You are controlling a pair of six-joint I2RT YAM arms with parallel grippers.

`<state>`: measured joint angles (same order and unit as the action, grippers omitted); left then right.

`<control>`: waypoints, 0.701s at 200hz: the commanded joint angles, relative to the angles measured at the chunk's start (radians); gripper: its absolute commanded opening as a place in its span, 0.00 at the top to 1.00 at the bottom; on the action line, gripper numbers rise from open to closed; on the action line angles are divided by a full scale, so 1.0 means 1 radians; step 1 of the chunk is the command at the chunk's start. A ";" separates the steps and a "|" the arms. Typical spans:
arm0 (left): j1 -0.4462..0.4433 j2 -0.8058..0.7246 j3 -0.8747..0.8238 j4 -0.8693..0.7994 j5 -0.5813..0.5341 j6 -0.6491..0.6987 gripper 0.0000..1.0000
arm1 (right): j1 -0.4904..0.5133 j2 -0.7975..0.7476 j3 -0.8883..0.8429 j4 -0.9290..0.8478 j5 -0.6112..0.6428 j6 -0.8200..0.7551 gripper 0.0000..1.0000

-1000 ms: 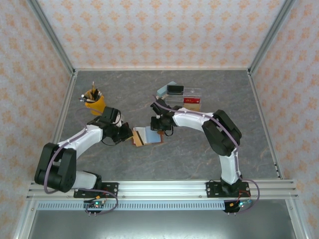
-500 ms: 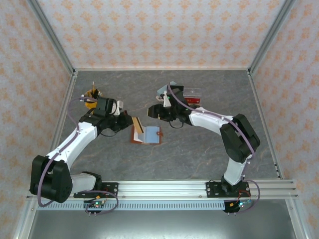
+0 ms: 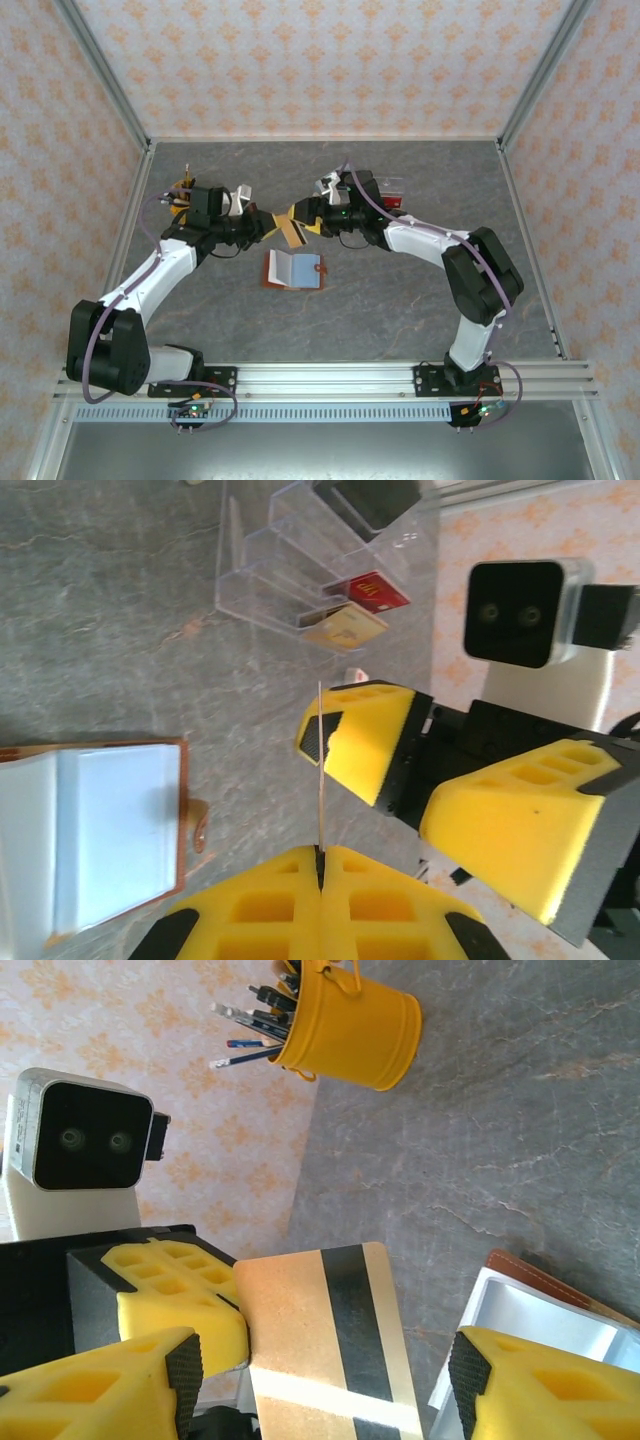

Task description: Take the credit cards out of the card holder

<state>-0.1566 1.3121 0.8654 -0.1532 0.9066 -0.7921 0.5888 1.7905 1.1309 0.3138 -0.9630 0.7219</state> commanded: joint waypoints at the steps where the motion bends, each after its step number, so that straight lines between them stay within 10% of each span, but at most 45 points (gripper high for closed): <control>1: 0.008 -0.001 0.018 0.087 0.064 -0.043 1.00 | -0.001 0.009 -0.006 0.099 -0.063 0.048 0.33; 81: 0.027 -0.004 0.008 0.093 0.055 -0.044 1.00 | -0.001 0.006 -0.022 0.168 -0.113 0.082 0.52; 140: 0.040 -0.008 0.061 -0.079 -0.006 0.051 0.94 | -0.001 -0.008 0.012 0.019 -0.071 -0.022 0.90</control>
<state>-0.1307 1.3121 0.8692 -0.1074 0.9382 -0.8249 0.5880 1.7931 1.1191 0.4023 -1.0477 0.7818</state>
